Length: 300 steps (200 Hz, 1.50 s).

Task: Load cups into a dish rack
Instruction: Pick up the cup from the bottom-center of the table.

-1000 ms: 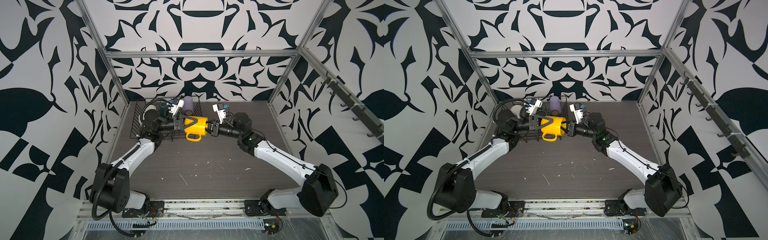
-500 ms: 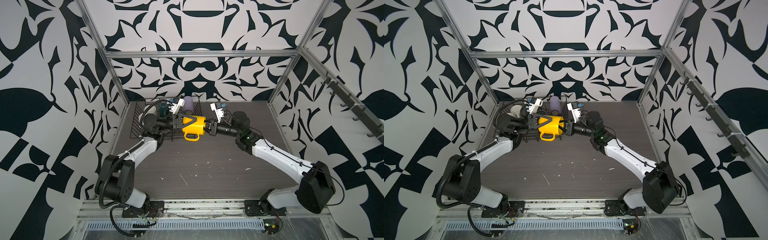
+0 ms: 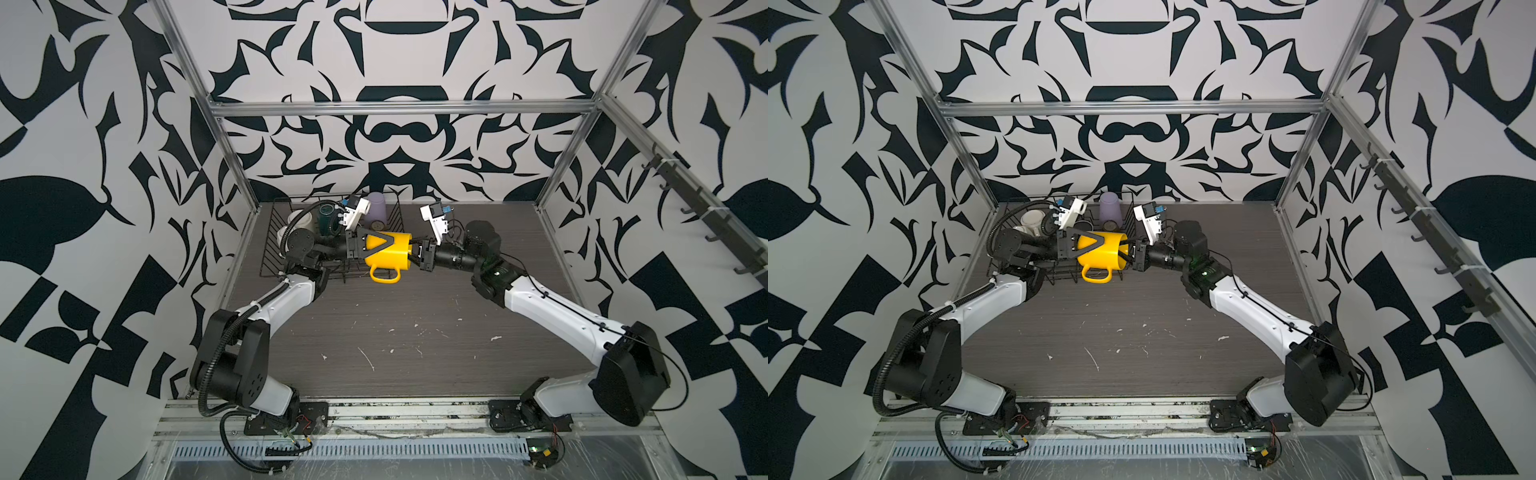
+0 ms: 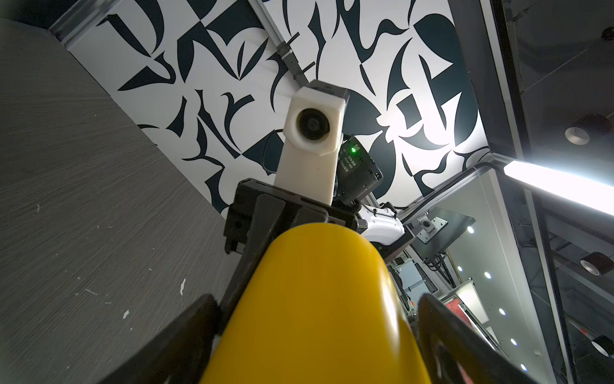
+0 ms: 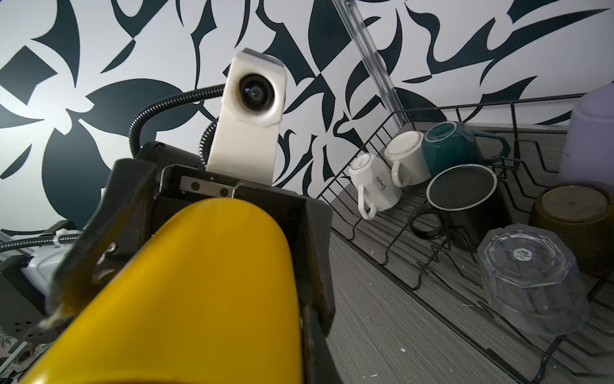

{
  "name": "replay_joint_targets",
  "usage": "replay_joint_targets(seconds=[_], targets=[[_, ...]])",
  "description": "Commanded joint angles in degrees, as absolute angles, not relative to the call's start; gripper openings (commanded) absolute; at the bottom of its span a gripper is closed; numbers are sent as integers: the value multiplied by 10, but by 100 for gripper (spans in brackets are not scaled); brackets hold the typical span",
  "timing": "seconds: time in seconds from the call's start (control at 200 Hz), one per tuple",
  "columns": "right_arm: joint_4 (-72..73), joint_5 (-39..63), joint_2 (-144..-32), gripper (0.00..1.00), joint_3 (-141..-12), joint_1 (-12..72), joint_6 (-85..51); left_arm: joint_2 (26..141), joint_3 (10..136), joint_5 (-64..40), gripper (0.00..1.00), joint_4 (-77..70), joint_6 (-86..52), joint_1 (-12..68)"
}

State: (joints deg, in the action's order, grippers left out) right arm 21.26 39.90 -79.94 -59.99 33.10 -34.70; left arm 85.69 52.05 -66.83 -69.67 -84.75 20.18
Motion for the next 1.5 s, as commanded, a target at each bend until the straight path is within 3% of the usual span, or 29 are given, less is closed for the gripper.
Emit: replay_joint_targets(seconds=[0.0, 0.695, 1.075, 1.495], targets=[[252, 371, -794, 0, -630, 314, -323, 830, 518, -707, 97, -752, -868, 214], [267, 392, -818, 0, -665, 296, -292, 816, 510, -714, 98, -752, -870, 214], [302, 455, -858, 0, -691, 301, -317, 814, 509, -714, 99, -755, -871, 214], [236, 469, -826, 0, -673, 316, -242, 825, 521, -712, 98, -755, -877, 214]])
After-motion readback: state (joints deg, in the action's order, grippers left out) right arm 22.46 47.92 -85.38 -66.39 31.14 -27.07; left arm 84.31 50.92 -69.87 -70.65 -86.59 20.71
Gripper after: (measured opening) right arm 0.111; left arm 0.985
